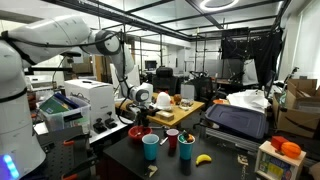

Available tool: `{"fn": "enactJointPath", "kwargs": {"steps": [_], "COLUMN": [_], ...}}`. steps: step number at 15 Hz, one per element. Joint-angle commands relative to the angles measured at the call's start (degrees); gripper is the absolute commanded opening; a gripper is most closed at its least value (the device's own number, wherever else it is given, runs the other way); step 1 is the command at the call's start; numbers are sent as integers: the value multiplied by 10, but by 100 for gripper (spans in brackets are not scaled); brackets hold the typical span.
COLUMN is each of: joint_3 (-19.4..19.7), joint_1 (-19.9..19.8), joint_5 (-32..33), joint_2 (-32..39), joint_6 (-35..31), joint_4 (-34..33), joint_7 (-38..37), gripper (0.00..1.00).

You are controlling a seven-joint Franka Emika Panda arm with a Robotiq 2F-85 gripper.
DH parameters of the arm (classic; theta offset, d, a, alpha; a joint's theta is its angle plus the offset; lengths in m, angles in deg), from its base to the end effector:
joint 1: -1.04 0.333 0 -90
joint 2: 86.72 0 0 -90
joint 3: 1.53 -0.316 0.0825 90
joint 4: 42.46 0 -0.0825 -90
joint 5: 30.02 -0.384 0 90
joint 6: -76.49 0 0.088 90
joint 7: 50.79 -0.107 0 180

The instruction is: Put the sweets inside the blue cup.

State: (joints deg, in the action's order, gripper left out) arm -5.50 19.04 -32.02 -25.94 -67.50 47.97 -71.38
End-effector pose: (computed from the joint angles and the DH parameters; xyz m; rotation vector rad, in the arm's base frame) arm 0.6019 0.2394 0.0025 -3.1022 0.0575 0.2261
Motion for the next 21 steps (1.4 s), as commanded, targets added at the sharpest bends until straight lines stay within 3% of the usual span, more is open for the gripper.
{"fn": "enactJointPath", "kwargs": {"steps": [1,14,21], "joint_3": [-16,-27,-7], "joint_1": [-8,-21,-8], "joint_5": [-13,-11,4], "joint_2": [-3,-9,-1], "joint_6": [14,6,-4], "joint_4": [3,24,21], "joint_7": [25,74,59], "gripper": [100,100,100]}}
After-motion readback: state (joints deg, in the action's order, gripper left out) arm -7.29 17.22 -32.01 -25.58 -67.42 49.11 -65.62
